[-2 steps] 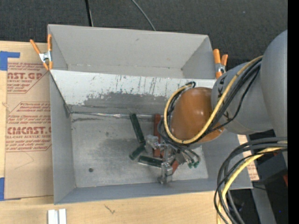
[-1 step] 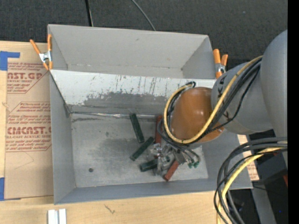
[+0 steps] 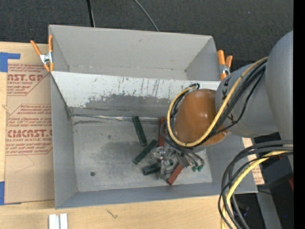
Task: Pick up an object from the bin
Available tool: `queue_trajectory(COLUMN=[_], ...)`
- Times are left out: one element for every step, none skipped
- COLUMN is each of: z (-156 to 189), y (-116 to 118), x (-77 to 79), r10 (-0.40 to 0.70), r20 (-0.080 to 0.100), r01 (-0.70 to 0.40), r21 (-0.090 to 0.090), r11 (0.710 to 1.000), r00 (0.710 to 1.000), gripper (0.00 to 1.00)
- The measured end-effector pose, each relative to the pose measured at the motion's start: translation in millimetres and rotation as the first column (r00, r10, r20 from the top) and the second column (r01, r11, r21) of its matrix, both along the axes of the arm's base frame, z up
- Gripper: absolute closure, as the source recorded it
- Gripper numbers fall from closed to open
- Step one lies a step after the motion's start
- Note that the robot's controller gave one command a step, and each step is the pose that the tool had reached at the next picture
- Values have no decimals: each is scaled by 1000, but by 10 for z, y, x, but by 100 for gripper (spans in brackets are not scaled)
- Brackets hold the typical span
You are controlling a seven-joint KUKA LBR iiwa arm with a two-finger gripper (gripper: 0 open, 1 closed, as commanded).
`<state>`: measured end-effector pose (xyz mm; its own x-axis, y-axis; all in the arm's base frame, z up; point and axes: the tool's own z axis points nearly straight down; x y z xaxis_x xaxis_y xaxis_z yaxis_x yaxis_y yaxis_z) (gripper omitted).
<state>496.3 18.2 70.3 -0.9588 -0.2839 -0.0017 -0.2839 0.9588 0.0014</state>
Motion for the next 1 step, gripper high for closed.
queue_trajectory(z=[1744], y=[-183], x=[120], r10=[19], r20=[5], r01=[-19], r21=[-2], r11=[1000], r00=[1000], gripper=[100])
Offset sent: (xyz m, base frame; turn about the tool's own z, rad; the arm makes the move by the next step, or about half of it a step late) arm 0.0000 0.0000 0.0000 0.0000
